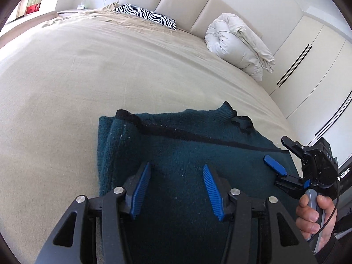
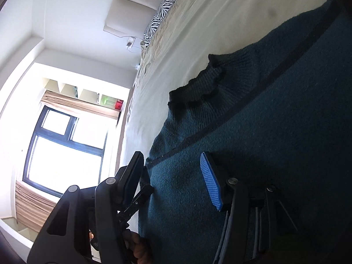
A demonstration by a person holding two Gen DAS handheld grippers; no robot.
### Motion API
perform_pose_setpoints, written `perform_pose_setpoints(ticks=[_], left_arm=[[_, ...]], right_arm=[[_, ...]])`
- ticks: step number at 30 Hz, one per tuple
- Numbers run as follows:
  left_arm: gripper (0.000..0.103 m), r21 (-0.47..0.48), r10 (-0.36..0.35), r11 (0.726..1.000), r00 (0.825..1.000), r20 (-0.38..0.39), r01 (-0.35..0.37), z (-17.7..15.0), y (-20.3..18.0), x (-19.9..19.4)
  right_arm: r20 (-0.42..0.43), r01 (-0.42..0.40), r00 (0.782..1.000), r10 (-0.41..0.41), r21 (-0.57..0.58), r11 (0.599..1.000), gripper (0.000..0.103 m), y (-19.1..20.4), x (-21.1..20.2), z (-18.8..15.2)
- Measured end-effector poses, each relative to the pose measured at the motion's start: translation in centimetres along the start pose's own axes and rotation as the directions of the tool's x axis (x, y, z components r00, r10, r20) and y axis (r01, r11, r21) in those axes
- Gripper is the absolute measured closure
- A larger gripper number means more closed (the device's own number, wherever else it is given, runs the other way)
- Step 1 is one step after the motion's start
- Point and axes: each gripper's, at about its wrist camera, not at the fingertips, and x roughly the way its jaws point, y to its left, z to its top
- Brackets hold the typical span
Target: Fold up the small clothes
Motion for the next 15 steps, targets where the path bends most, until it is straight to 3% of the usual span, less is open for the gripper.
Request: perform_pose_setpoints(ticks=[3, 5, 7, 8, 9, 10, 15], left_arm=[[0.05, -0.046, -0.052, 0.998, 0.999, 0.003, 0.052, 0.1, 1.0, -0.7], [0.05, -0.059, -0.039, 0.997, 0.999, 0.01, 0.04, 0.2, 1.4, -1.8], [0.049, -0.093, -0.009, 0.996, 0.999, 0.04, 0.013, -0.2, 2.1, -4.1], [0.042, -0.118, -0.002, 0.993, 0.998, 0.062, 0.009, -0.5, 2.6, -5.5], [0.03, -0.143, 0.023, 0.99, 0.996, 0.082, -0.011, -0.8, 3.2, -7.0], [0.025, -0.163, 0.04, 0.986, 0.994, 0.098, -0.024, -1.2, 3.7, -8.2], [0.023, -0.256, -0.05, 0.965, 0.999, 0.013, 0.052, -3.6, 6.3, -10.3]], right_arm=[[0.087, 0.001, 0.996, -0.005, 0.044, 0.999, 0.055, -2.2, -3.7, 1.7], [0.153, 0.021, 0.988, -0.032, 0.071, 0.997, 0.055, -3.3, -6.5, 2.3], [0.204, 0.092, 0.973, -0.11, 0.099, 0.991, 0.052, -3.8, -9.3, 2.4], [0.22, 0.124, 0.965, -0.142, 0.095, 0.988, 0.05, -4.0, -10.1, 2.6], [0.221, 0.131, 0.964, -0.145, 0.079, 0.988, 0.049, -4.0, -10.7, 2.6], [0.211, 0.134, 0.967, -0.144, 0.064, 0.989, 0.049, -4.0, -11.2, 2.3], [0.103, 0.121, 0.988, -0.12, -0.007, 0.993, 0.048, -2.5, -11.8, -1.2]])
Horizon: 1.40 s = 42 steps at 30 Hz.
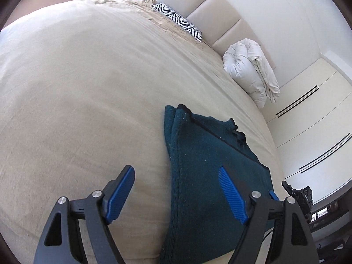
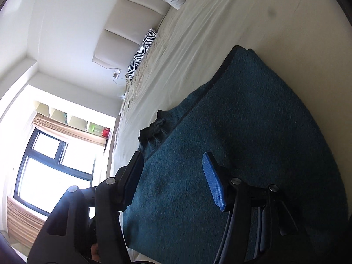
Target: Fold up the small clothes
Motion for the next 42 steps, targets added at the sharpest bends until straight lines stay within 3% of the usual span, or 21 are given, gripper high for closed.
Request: perform_pose_setpoints(ticks=[4, 7, 11, 16, 20, 22, 24, 26, 31, 33, 35, 42], left_arm=[[0.024, -0.055, -0.074, 0.996, 0.994, -0.075, 0.07, -0.7, 0.5, 0.5], [0.024, -0.096, -0.147, 0.986, 0.979, -0.139, 0.134, -0.9, 0.1, 1.6], [0.024, -0.112, -0.163, 0.984, 0.964, -0.209, 0.142, -1.2, -0.5, 2.9], [0.026, -0.229, -0.249, 0.954, 0.935, -0.252, 0.192, -1.4, 0.2, 3.5], [0.027, -0.204, -0.235, 0.962, 0.928, -0.288, 0.18, -2.3, -0.8, 4.1], [0.037, -0.235, -0.247, 0.954, 0.928, -0.28, 0.184, -2.2, -0.3, 4.3], [0.072, -0.27, -0.265, 0.944, 0.921, -0.287, 0.188, -2.3, 0.4, 4.8], [0.085, -0.276, -0.255, 0.946, 0.918, -0.303, 0.172, -2.4, 0.8, 5.5], [0.087, -0.273, -0.27, 0.943, 0.92, -0.283, 0.193, -2.8, 1.4, 5.1], [0.087, -0.275, -0.271, 0.941, 0.922, -0.275, 0.195, -2.9, 1.5, 4.9], [0.088, -0.28, -0.274, 0.94, 0.924, -0.268, 0.197, -2.9, 1.5, 4.8], [0.089, -0.23, -0.263, 0.951, 0.929, -0.259, 0.204, -2.1, -0.9, 3.5]], right_arm=[[-0.111, -0.03, 0.994, 0.024, -0.053, 0.998, 0.048, 2.5, 2.1, -2.8], [-0.177, -0.058, 0.983, 0.044, -0.077, 0.995, 0.048, 4.4, 3.9, -4.2], [-0.226, -0.09, 0.972, 0.068, -0.09, 0.992, 0.048, 6.1, 4.3, -5.5], [-0.282, -0.125, 0.954, 0.099, -0.077, 0.989, 0.048, 7.6, 5.7, -6.4], [-0.325, -0.135, 0.94, 0.104, -0.075, 0.988, 0.048, 8.9, 7.7, -6.8], [-0.358, -0.135, 0.929, 0.098, -0.082, 0.987, 0.048, 9.8, 8.9, -7.2], [-0.389, -0.136, 0.917, 0.089, -0.094, 0.986, 0.048, 10.6, 10.5, -7.6], [-0.418, -0.128, 0.905, 0.077, -0.097, 0.987, 0.048, 11.3, 12.2, -7.8], [-0.479, -0.126, 0.875, 0.072, -0.08, 0.989, 0.048, 12.1, 16.3, -8.3], [-0.509, -0.09, 0.86, 0.028, -0.096, 0.991, 0.048, 11.9, 18.2, -8.7], [-0.513, -0.061, 0.858, -0.004, -0.111, 0.992, 0.05, 11.1, 19.5, -8.9], [-0.496, -0.109, 0.865, 0.07, -0.05, 0.993, 0.049, 10.0, 19.2, -7.9]])
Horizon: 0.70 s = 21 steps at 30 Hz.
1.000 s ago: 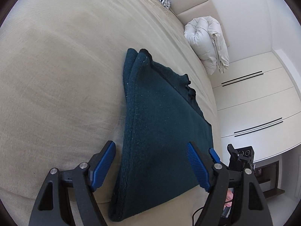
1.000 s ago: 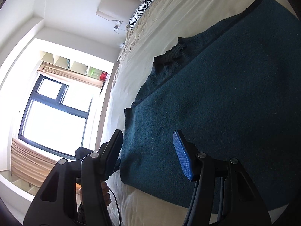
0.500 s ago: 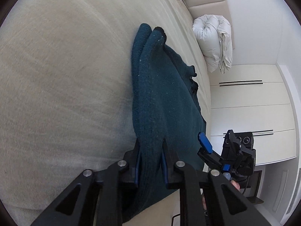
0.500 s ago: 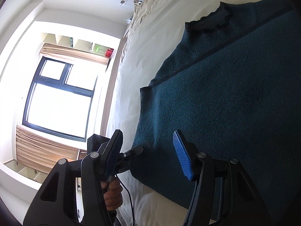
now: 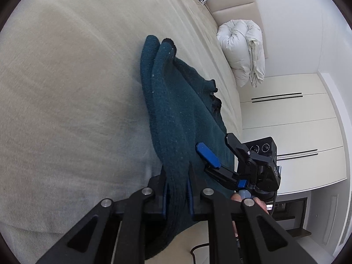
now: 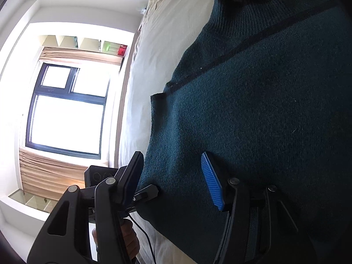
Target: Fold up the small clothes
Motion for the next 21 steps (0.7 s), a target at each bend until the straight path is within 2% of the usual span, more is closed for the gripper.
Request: perform_pose_setpoints(ticks=[4, 9, 12, 16, 19, 21], left_arm=[[0.089, 0.087, 0.009, 0.996, 1.0, 0.002, -0.009, -0.1, -4.9, 0.2], [0.089, 0.212, 0.015, 0.977, 0.999, -0.029, -0.009, -1.3, -12.3, 3.6], [0.089, 0.264, 0.023, 0.964, 0.997, -0.067, -0.005, -2.5, -15.4, 7.3], [0.089, 0.304, 0.039, 0.953, 0.991, -0.128, 0.002, -4.5, -18.1, 13.9], [0.087, 0.312, 0.046, 0.95, 0.981, -0.191, 0.016, -5.9, -18.7, 18.9], [0.074, 0.334, 0.089, 0.943, 0.971, -0.22, -0.011, -6.9, -18.6, 21.3]], right_arm=[[0.052, -0.039, 0.998, 0.039, 0.005, 0.999, 0.049, -1.1, -3.7, 0.4], [0.144, -0.145, 0.98, 0.135, 0.064, 0.987, 0.04, -4.7, -10.9, 0.7], [0.208, -0.22, 0.958, 0.196, 0.096, 0.971, 0.037, -7.4, -15.5, 0.7], [0.289, -0.264, 0.932, 0.219, 0.125, 0.956, 0.029, -10.6, -20.6, 0.7], [0.306, -0.265, 0.929, 0.207, 0.16, 0.951, 0.028, -12.7, -23.1, 1.0], [0.303, -0.269, 0.931, 0.206, 0.184, 0.945, 0.029, -14.0, -23.7, 1.1]])
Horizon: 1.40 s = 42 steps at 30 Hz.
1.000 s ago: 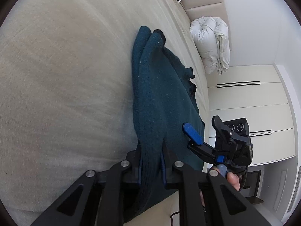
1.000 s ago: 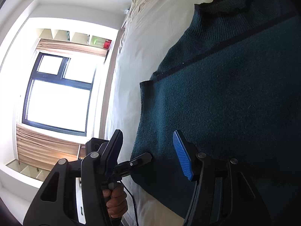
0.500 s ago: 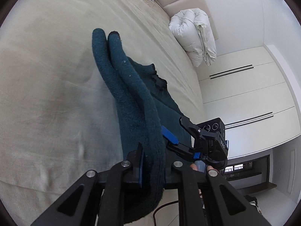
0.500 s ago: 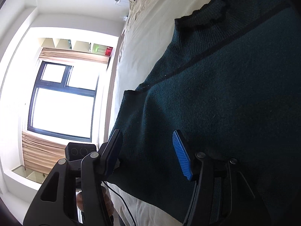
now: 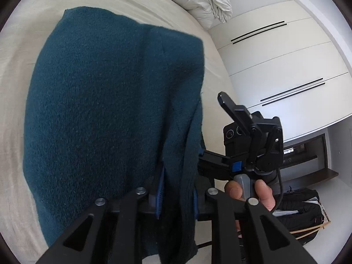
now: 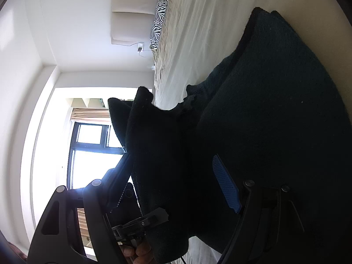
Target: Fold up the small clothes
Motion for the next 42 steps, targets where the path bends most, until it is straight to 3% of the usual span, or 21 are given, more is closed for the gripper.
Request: perform_pose_setpoints(ticks=[2, 5, 6, 11, 14, 16, 18, 20, 32, 42], left_arm=[[0.071, -0.024, -0.041, 0.999, 0.999, -0.031, 0.04, -0.8, 0.3, 0.5], [0.047, 0.036, -0.079, 0.996, 0.997, 0.021, 0.078, -2.2, -0.1, -2.5], [0.044, 0.061, -0.075, 0.996, 0.996, 0.052, 0.071, -2.7, -0.1, -4.0], [0.044, 0.082, -0.029, 0.996, 0.992, 0.124, 0.018, -3.4, 2.4, -8.6], [0.044, 0.037, -0.038, 0.999, 0.99, 0.136, 0.033, -3.7, 4.2, -9.5], [0.044, 0.022, -0.039, 0.999, 0.99, 0.138, 0.037, -3.6, 4.9, -9.7], [0.044, 0.016, -0.041, 0.999, 0.99, 0.136, 0.039, -3.8, 5.1, -9.3], [0.044, 0.02, -0.044, 0.999, 0.99, 0.136, 0.041, -4.1, 4.9, -9.2], [0.044, 0.086, -0.051, 0.995, 0.993, 0.104, 0.042, -3.7, 1.9, -7.3], [0.044, 0.144, -0.048, 0.989, 0.997, 0.062, 0.039, -3.8, -0.3, -4.9]], right_arm=[[-0.007, 0.013, 1.0, -0.012, 0.008, 1.0, 0.03, -0.6, -0.7, 0.2], [-0.02, 0.012, 1.0, -0.013, -0.007, 1.0, 0.03, -0.6, -0.8, 0.5], [-0.026, 0.023, 0.999, -0.023, -0.012, 1.0, 0.03, -0.5, -0.8, 0.7], [-0.07, 0.135, 0.988, -0.139, -0.062, 0.989, 0.03, 0.6, 0.3, 1.1], [-0.102, 0.25, 0.959, -0.264, -0.137, 0.959, 0.031, 1.7, 2.6, 0.4], [-0.113, 0.313, 0.935, -0.335, -0.174, 0.934, 0.041, 2.0, 3.7, 0.2], [-0.117, 0.372, 0.91, -0.398, -0.194, 0.908, 0.071, 2.0, 4.4, 0.2], [-0.109, 0.42, 0.887, -0.448, -0.209, 0.883, 0.087, 2.0, 4.5, 0.4], [-0.051, 0.491, 0.851, -0.523, -0.277, 0.826, 0.091, 4.6, 2.2, 1.2], [-0.035, 0.521, 0.839, -0.543, -0.239, 0.82, 0.091, 3.8, 1.4, 2.5]])
